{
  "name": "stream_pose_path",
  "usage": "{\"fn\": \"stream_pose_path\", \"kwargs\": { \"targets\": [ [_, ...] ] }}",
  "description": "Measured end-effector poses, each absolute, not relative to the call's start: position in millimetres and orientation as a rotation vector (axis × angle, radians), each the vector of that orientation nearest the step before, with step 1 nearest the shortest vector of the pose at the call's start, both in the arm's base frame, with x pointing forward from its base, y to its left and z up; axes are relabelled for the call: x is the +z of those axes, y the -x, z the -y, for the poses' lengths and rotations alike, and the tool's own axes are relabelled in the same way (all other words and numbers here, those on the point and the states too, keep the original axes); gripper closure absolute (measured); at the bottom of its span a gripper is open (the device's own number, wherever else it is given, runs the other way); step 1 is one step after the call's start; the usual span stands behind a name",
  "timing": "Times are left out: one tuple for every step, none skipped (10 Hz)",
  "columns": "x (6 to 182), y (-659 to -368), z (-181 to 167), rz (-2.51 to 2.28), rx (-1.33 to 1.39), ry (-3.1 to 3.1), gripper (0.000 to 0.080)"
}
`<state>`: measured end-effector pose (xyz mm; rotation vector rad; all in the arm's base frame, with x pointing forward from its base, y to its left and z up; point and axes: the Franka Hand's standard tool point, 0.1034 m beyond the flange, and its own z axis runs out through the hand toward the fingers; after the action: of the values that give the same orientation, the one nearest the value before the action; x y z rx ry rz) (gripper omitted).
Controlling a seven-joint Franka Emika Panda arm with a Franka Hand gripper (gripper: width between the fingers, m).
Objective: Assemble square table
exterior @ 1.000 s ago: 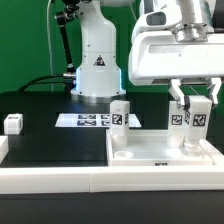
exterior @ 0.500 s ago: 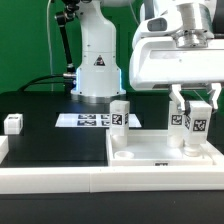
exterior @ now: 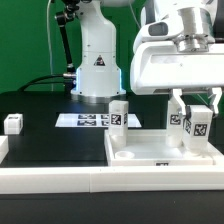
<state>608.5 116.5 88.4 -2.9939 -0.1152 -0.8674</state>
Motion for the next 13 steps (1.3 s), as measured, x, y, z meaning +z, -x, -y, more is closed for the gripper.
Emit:
{"fn": "stream_pose_path", "kwargs": {
  "targets": [
    [87.3, -608.1, -116.4, 0.116, -0.874, 2.993, 0.0509],
    [86.2, -607.4, -115.6, 0.117, -0.899, 2.99, 0.0509],
    [85.2, -606.5, -115.0, 0.119, -0.928, 2.985, 0.0509],
    [85.0, -606.2, -115.0, 0.12, -0.933, 2.984, 0.0509],
    [84.5, -606.2, -115.1, 0.121, -0.926, 2.986, 0.0422],
    [84.5, -606.2, -115.1, 0.121, -0.926, 2.986, 0.0286],
    [84.5, -606.2, -115.1, 0.121, -0.926, 2.986, 0.0286],
    [84.5, -606.2, -115.1, 0.121, -0.926, 2.986, 0.0179],
    [84.4, -606.2, -115.1, 0.121, -0.926, 2.986, 0.0159],
    [84.4, -606.2, -115.1, 0.121, -0.926, 2.986, 0.0159],
    [84.4, -606.2, -115.1, 0.121, -0.926, 2.986, 0.0151],
    [84.7, -606.1, -114.9, 0.122, -0.925, 2.986, 0.0151],
    [86.4, -606.3, -113.5, 0.124, -0.927, 2.987, 0.0151]
  ]
}}
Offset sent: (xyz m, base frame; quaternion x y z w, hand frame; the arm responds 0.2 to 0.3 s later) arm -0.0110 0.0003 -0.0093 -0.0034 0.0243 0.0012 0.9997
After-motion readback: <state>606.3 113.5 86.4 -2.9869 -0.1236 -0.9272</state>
